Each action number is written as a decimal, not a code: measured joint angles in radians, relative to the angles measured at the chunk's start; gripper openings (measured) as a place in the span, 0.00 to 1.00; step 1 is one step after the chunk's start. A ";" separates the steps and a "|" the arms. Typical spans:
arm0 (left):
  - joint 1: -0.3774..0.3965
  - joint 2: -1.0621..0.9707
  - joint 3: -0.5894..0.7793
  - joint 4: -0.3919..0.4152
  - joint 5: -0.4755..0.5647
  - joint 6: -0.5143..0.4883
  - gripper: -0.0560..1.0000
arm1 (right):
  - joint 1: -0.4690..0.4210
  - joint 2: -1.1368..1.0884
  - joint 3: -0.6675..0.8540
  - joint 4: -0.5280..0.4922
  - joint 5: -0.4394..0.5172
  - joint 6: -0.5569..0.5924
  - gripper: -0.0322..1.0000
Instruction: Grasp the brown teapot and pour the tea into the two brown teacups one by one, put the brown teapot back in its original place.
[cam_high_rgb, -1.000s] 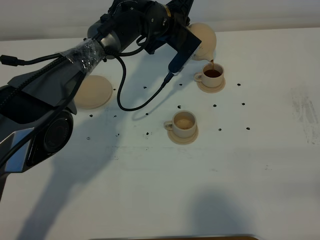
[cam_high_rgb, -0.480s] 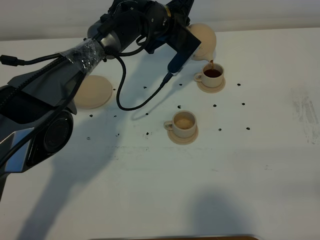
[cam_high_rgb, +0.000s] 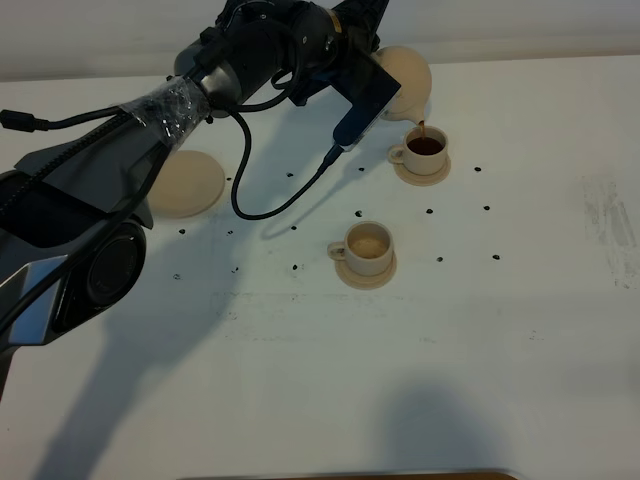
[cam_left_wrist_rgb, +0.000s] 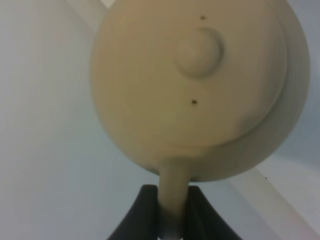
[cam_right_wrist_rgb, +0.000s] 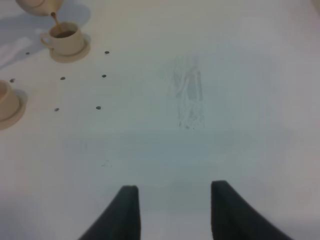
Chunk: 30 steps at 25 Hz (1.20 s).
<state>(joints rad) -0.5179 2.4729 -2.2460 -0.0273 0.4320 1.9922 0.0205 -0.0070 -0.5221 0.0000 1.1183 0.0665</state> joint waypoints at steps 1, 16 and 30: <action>0.000 0.000 0.000 0.000 0.000 0.001 0.13 | 0.000 0.000 0.000 0.000 0.000 0.000 0.37; 0.000 0.000 0.000 -0.003 0.017 -0.007 0.13 | 0.000 0.000 0.000 0.000 0.000 0.000 0.37; 0.002 -0.001 0.000 0.001 0.085 -0.188 0.13 | 0.000 0.000 0.000 0.000 0.000 0.000 0.37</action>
<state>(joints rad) -0.5156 2.4720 -2.2460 -0.0265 0.5167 1.8043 0.0205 -0.0070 -0.5221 0.0000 1.1183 0.0665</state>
